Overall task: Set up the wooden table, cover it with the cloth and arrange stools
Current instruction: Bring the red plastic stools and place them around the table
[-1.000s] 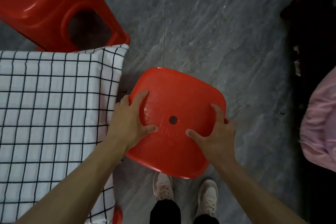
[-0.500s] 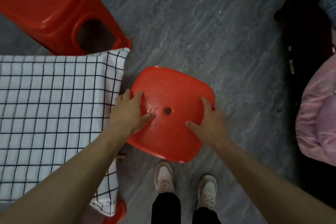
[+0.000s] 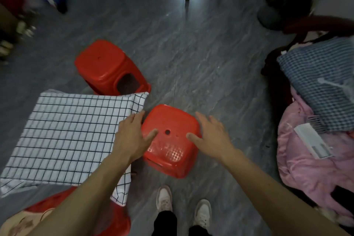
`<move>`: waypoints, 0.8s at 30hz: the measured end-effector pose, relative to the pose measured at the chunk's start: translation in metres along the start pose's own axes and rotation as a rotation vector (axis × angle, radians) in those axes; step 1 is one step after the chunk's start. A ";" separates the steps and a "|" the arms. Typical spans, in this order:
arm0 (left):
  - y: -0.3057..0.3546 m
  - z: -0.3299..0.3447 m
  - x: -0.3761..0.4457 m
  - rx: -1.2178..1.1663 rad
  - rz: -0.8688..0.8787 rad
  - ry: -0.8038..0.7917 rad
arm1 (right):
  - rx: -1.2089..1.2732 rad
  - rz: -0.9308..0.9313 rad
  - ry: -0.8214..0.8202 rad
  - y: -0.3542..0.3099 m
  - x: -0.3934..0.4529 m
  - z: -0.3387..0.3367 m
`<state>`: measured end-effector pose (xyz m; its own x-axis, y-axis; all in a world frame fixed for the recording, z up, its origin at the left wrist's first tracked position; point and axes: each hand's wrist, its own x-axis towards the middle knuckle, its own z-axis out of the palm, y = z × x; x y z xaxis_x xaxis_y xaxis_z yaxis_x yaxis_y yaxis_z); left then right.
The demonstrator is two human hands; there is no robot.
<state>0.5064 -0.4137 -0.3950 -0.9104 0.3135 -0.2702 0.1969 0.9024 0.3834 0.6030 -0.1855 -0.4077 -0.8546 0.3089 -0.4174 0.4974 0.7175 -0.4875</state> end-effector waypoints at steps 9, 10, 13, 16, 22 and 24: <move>0.076 -0.083 -0.090 -0.037 0.182 0.063 | 0.088 -0.076 0.201 -0.041 -0.121 -0.078; 0.080 -0.087 -0.093 -0.030 0.215 0.049 | 0.077 -0.070 0.227 -0.041 -0.130 -0.079; 0.088 -0.093 -0.101 -0.008 0.313 0.008 | 0.064 0.006 0.276 -0.038 -0.158 -0.078; 0.085 -0.089 -0.110 -0.038 0.390 -0.040 | 0.066 0.111 0.308 -0.036 -0.194 -0.071; 0.086 -0.061 -0.131 0.016 0.588 -0.174 | 0.064 0.367 0.449 -0.031 -0.280 -0.037; 0.096 -0.050 -0.150 0.039 0.689 -0.240 | 0.081 0.471 0.488 -0.027 -0.316 -0.023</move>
<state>0.6436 -0.3886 -0.2737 -0.4710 0.8661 -0.1673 0.7132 0.4855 0.5056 0.8559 -0.2884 -0.2450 -0.5044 0.8362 -0.2151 0.8259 0.3946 -0.4027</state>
